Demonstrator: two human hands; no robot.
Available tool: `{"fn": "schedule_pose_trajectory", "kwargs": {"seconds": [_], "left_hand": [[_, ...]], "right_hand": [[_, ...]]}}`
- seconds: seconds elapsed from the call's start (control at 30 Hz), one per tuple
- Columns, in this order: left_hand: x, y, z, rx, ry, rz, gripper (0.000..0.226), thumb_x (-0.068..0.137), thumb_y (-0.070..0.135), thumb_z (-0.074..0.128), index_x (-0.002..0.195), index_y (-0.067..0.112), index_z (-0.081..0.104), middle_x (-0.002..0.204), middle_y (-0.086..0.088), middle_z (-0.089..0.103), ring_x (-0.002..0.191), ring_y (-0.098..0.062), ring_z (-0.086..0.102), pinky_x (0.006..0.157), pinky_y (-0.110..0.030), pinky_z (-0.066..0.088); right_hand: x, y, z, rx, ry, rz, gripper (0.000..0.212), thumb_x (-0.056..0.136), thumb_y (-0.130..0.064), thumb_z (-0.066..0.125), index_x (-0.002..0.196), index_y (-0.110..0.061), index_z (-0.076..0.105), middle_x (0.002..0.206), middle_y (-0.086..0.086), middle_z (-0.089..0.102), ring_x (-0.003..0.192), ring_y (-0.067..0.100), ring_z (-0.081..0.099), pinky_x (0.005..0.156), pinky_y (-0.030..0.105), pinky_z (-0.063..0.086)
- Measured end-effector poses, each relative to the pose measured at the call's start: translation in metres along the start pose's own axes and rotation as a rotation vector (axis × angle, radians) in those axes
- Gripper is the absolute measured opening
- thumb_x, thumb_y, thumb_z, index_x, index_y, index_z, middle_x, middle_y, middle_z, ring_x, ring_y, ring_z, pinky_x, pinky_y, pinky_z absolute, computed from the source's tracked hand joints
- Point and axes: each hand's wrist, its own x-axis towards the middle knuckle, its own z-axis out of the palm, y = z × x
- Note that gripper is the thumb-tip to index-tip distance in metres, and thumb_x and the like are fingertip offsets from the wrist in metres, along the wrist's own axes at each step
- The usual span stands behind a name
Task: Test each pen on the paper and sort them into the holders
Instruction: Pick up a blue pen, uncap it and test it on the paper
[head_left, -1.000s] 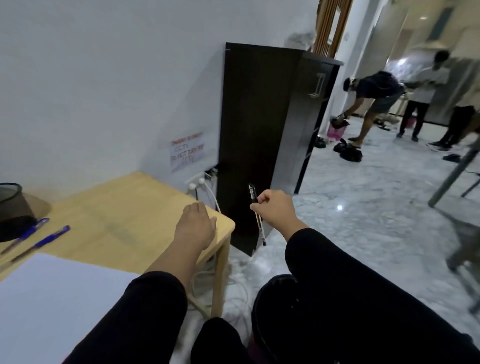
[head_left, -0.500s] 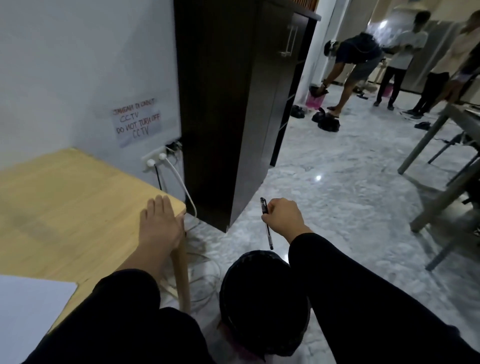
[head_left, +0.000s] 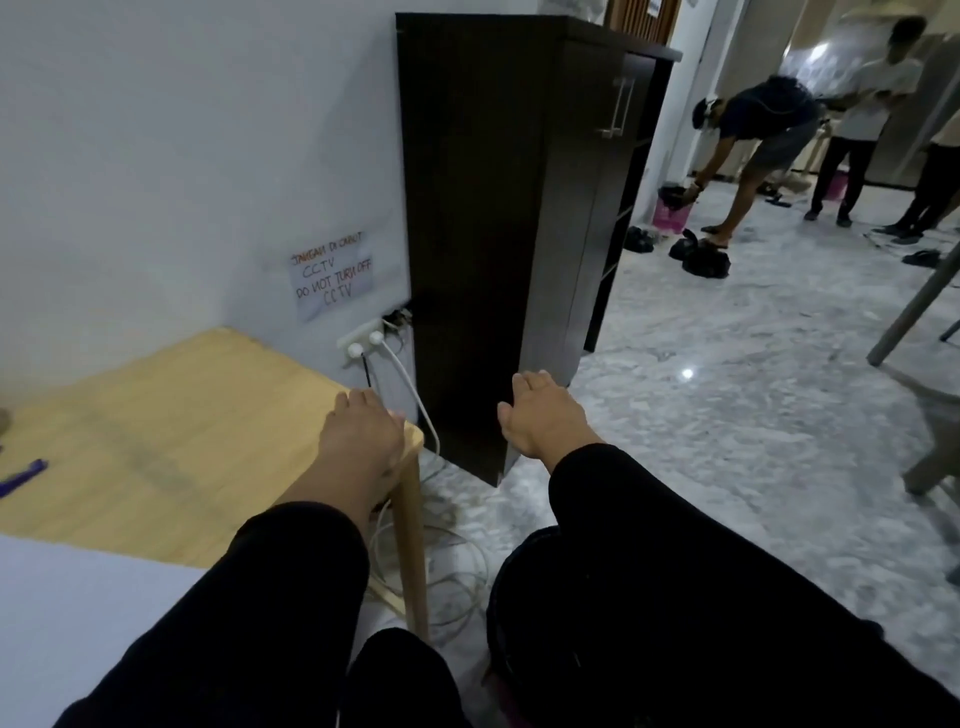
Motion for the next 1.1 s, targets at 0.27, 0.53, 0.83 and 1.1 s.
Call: {"fn": "schedule_pose_trajectory", "kwargs": {"seconds": [0.27,0.53,0.83,1.1], "left_hand": [[-0.03,-0.077,-0.072,0.023,0.155,-0.135,0.058,0.099,0.034,0.023,0.14,-0.006,0.017,0.146,-0.021,0.027,0.137,-0.034,0.021,0.109,-0.042,0.027],[-0.088,-0.216,-0.104,0.072,0.224,-0.365,0.047,0.099,0.032,0.022,0.128,-0.004,0.034,0.132,-0.018,0.041,0.125,-0.032,0.034,0.105,-0.04,0.033],[-0.129,-0.331,-0.067,-0.008,0.208,-0.505,0.037,0.096,0.023,0.04,0.129,0.006,0.042,0.131,-0.012,0.047,0.122,-0.026,0.043,0.096,-0.036,0.041],[-0.102,-0.361,-0.027,-0.041,0.174,-0.408,0.026,0.093,0.024,0.046,0.11,0.017,0.064,0.105,-0.006,0.065,0.098,-0.023,0.057,0.083,-0.035,0.051]], "right_hand": [[0.007,-0.12,-0.034,0.028,0.114,-0.241,0.054,0.098,-0.031,0.031,0.143,-0.002,0.027,0.15,0.012,0.03,0.141,0.028,0.024,0.111,0.039,0.025],[-0.014,-0.269,-0.029,0.044,0.098,-0.524,0.05,0.099,-0.028,0.03,0.141,-0.003,0.029,0.148,0.014,0.033,0.134,0.03,0.033,0.107,0.038,0.029],[-0.024,-0.4,0.041,-0.01,0.014,-0.829,0.038,0.097,-0.02,0.036,0.132,-0.006,0.041,0.131,0.012,0.048,0.118,0.028,0.046,0.094,0.037,0.04],[0.007,-0.431,0.095,-0.087,0.08,-0.946,0.035,0.095,-0.011,0.04,0.128,-0.008,0.048,0.127,0.008,0.055,0.115,0.024,0.049,0.094,0.036,0.046]]}}
